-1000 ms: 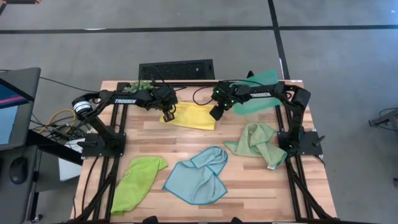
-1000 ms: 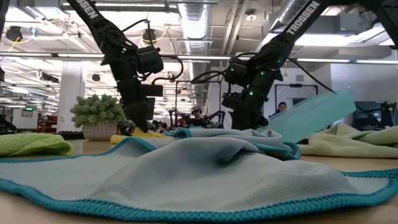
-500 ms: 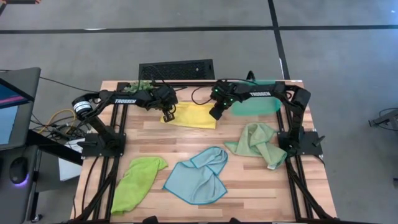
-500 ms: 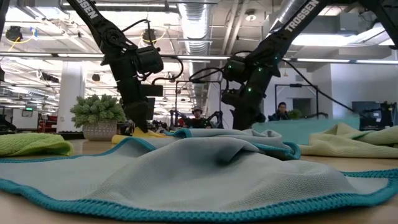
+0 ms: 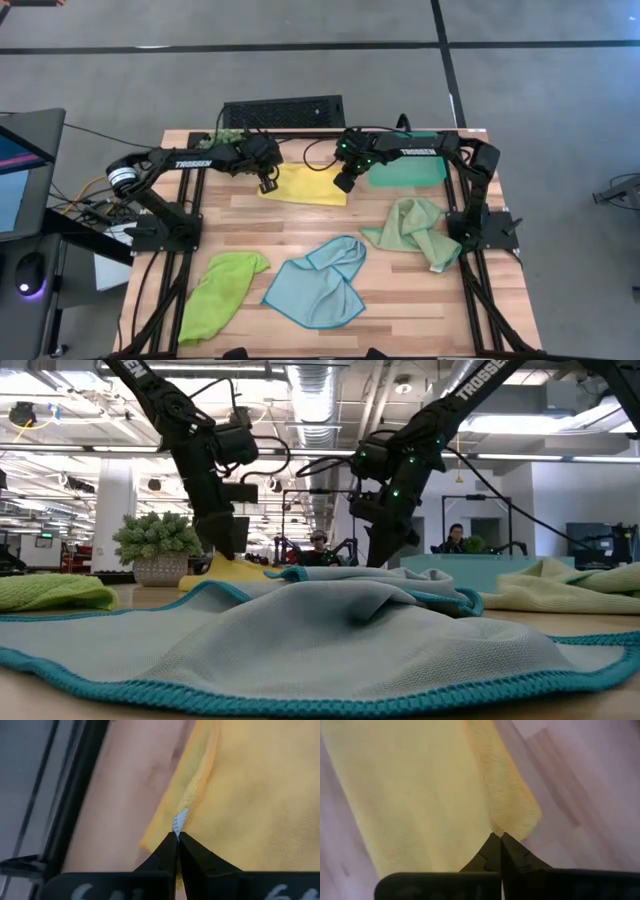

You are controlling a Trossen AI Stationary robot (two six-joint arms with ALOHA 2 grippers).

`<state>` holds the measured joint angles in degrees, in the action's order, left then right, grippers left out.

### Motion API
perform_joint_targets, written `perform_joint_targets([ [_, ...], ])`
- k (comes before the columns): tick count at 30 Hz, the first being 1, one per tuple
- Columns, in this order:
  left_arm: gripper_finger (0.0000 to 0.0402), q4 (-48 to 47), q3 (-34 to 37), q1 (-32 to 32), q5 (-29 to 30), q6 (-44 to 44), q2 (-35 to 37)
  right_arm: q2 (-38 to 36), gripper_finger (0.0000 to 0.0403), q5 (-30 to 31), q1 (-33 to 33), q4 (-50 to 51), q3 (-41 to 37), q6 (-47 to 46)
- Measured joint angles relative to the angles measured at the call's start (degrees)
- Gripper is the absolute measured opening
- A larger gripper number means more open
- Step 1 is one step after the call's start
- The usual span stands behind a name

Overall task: Fold microfiber towels
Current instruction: Fold the yellow microfiber cloth

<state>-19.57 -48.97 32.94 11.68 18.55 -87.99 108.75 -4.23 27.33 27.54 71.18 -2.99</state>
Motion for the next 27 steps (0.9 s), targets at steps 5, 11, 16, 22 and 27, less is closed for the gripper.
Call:
perform_joint_targets([
  [5,0.0000,-0.02,0.00,0.23,1.51,0.04,0.22,0.33,0.0004,0.25,1.03,-1.85,0.00,-0.01],
  [11,0.0000,0.09,0.00,0.23,2.67,0.02,0.22,0.33,0.0004,0.24,1.33,-2.29,0.00,-0.04],
  [16,0.0000,1.86,0.00,0.23,3.11,0.32,0.20,0.33,0.0005,0.24,1.43,-2.28,0.00,-0.04],
  [22,0.0000,3.94,0.00,0.09,2.54,1.35,0.18,0.33,0.0005,0.23,1.43,-1.02,0.00,-0.04],
  [27,0.0000,4.06,0.00,0.01,4.53,1.40,0.18,0.33,0.0007,0.22,1.66,-1.20,0.00,-0.05],
])
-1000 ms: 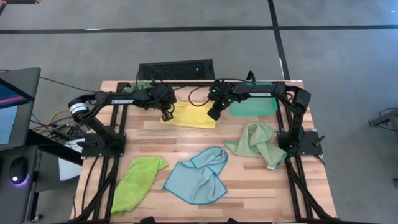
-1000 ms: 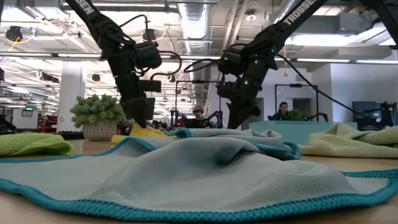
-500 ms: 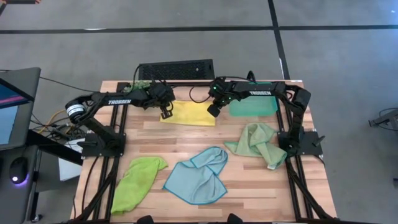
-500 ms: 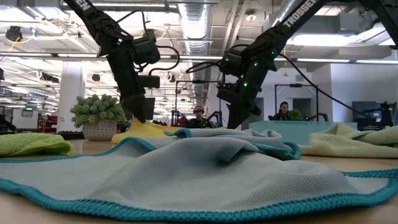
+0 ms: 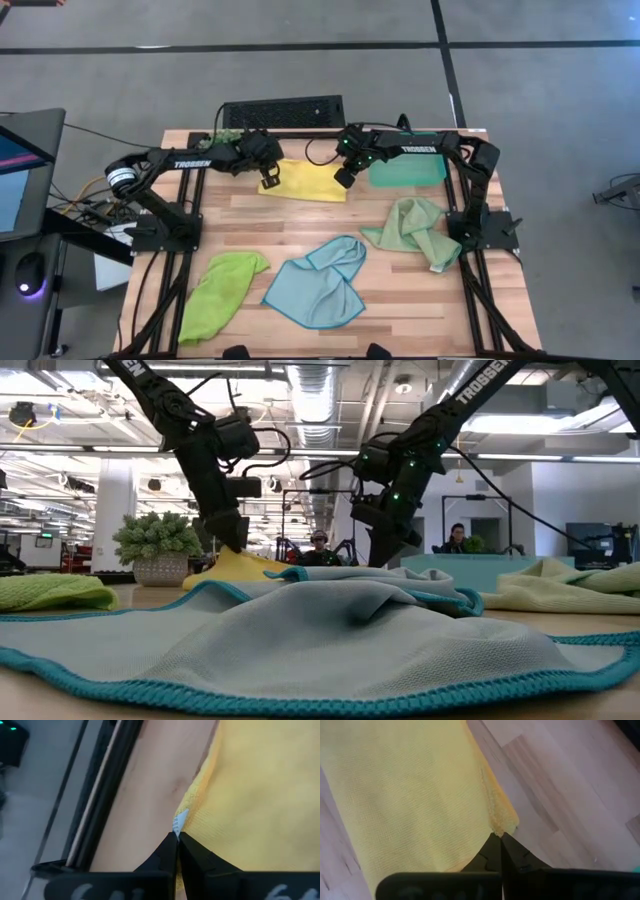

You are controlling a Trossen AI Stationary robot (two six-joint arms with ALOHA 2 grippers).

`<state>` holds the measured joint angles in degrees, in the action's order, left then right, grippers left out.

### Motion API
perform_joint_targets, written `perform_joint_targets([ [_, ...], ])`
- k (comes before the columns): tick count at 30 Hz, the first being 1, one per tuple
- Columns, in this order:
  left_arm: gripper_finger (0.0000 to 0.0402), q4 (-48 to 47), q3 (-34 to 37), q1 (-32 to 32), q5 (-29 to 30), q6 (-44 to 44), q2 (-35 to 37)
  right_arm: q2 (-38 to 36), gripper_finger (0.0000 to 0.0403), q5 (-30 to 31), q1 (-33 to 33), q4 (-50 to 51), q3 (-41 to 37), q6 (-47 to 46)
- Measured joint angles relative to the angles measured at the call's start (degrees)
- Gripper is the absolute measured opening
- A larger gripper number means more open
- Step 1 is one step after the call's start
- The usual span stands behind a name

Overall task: Fold microfiber towels
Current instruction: Fold the yellow microfiber cloth

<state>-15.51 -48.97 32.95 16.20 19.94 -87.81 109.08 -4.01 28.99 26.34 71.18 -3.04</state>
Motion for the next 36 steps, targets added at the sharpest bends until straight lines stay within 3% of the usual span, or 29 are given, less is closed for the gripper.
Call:
perform_joint_targets([
  [7,0.0030,-0.37,0.00,0.02,3.47,-1.86,-0.02,0.00,0.0008,0.02,0.52,-0.21,0.00,-0.01],
  [13,0.0104,-2.17,0.00,0.02,1.11,-4.27,-0.04,0.00,0.0008,-0.20,0.43,-0.27,0.00,0.01],
  [19,0.0174,-1.79,0.00,0.07,4.99,-4.83,-0.04,0.00,0.0008,-0.31,0.42,-1.83,-0.02,0.01],
  [21,0.0186,-1.86,-0.02,0.06,1.98,-4.56,-0.04,0.02,0.0008,-0.31,0.42,-2.38,-0.02,0.01],
  [26,0.0187,-2.47,-0.02,0.00,-7.22,-4.51,-0.04,0.02,0.0020,-0.31,0.39,-4.35,-0.02,-0.01],
  [36,0.0165,-3.11,-0.02,0.02,-8.27,-4.70,-0.04,-0.03,0.0123,3.59,0.44,-4.93,-0.02,-0.08],
])
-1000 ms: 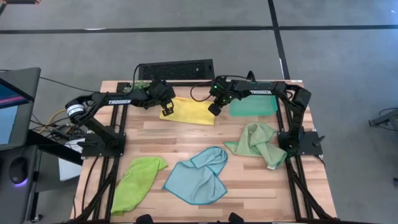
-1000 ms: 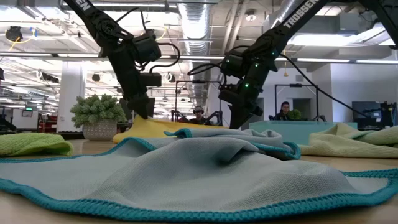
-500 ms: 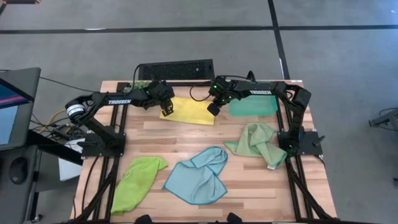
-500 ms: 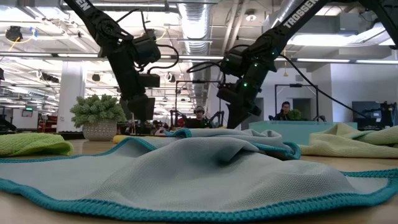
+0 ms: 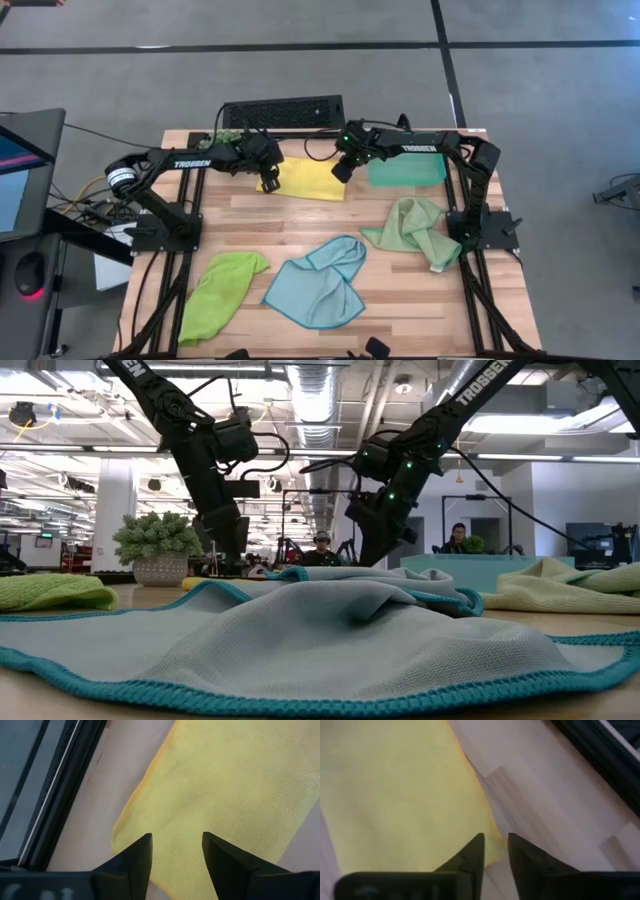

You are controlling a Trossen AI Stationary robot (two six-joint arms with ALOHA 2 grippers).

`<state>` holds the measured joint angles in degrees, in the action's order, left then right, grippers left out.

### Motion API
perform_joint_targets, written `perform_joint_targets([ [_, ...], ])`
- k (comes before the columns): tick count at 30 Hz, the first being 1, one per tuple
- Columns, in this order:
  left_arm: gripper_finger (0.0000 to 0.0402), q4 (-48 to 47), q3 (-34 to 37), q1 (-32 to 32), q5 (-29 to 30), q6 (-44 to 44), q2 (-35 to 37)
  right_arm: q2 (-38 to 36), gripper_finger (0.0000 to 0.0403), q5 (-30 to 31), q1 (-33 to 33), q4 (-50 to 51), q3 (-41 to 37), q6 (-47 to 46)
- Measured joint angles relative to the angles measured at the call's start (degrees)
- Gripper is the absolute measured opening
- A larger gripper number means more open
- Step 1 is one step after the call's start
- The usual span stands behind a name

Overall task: Fold microfiber towels
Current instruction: Fold the yellow microfiber cloth

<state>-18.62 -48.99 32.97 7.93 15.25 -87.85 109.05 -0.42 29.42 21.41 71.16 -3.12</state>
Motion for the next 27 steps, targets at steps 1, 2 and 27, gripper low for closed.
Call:
perform_joint_targets([
  [1,0.0164,0.01,0.00,0.00,0.01,0.05,0.00,-0.08,0.0134,0.38,-0.01,0.00,0.00,0.12],
  [2,0.0163,0.01,0.00,0.00,0.01,0.15,0.00,-0.17,0.0146,0.47,-0.01,-0.02,0.00,0.18],
  [27,0.0001,-2.27,10.05,-5.31,-4.65,-7.76,-0.11,0.95,0.0006,4.16,-15.04,0.36,0.57,-3.56],
])
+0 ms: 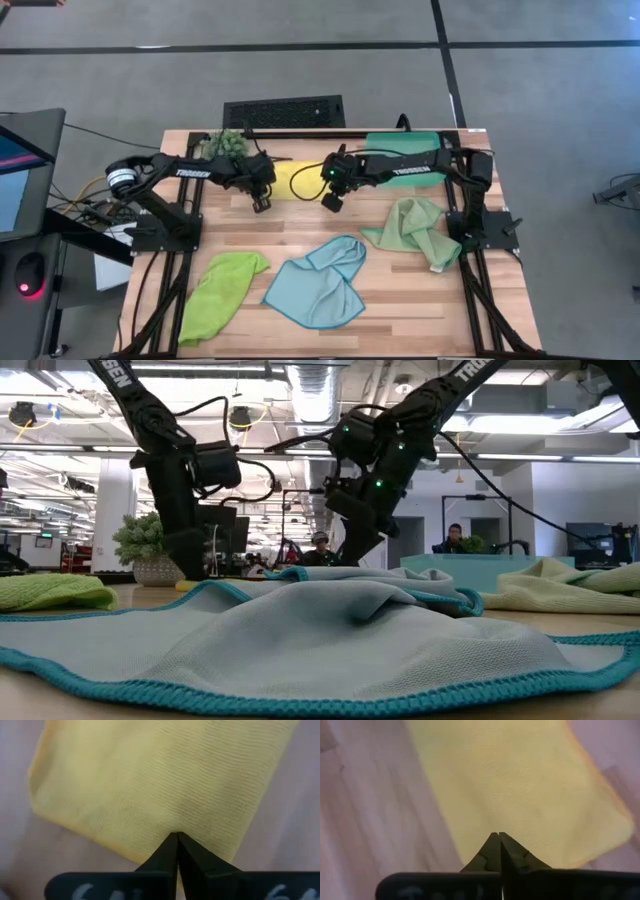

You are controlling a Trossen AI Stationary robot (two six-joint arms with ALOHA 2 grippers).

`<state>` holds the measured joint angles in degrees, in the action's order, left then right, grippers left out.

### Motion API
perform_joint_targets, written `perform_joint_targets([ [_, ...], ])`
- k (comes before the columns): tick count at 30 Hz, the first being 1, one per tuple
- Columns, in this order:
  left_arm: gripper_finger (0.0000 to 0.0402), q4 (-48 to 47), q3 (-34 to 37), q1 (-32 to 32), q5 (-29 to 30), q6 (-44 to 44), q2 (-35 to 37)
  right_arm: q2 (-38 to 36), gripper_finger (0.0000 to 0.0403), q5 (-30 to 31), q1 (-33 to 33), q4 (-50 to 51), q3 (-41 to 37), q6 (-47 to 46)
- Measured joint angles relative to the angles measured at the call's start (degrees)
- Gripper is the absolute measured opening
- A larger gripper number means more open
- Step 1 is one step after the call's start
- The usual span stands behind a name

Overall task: Fold microfiber towels
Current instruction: Fold the yellow microfiber cloth

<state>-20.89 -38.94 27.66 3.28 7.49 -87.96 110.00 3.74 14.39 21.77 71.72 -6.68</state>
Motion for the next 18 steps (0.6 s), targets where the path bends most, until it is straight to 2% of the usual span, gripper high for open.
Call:
perform_joint_targets([
  [2,0.0000,-1.34,-0.04,-2.82,-2.36,-3.88,0.04,0.00,0.0011,-0.12,-0.58,0.05,0.00,-0.45],
  [6,0.0000,-2.21,-0.39,-9.82,-12.47,-11.72,-0.04,0.00,0.0013,-0.48,-2.36,1.77,0.00,-1.29],
  [8,0.0000,-3.24,-1.28,-13.95,-17.19,-13.18,-0.37,0.00,0.0008,-0.45,-3.33,2.94,0.00,-1.34],
  [10,0.0000,-4.06,-3.00,-17.97,-18.28,-11.95,-0.44,0.00,0.0005,-0.41,-4.29,3.73,0.00,-1.83],
  [11,0.0000,-4.07,-4.37,-19.66,-16.79,-10.74,-0.39,0.00,0.0004,-0.42,-4.78,3.64,0.00,-2.18],
  [14,0.0000,-7.14,-8.04,-23.23,-6.08,-7.44,-0.18,0.00,0.0006,-0.34,-5.97,3.34,0.00,-3.71],
  [18,0.0000,-8.76,-10.91,-23.67,8.67,-4.95,-0.11,-0.15,0.0007,2.48,-6.12,0.43,-2.17,-6.71],
])
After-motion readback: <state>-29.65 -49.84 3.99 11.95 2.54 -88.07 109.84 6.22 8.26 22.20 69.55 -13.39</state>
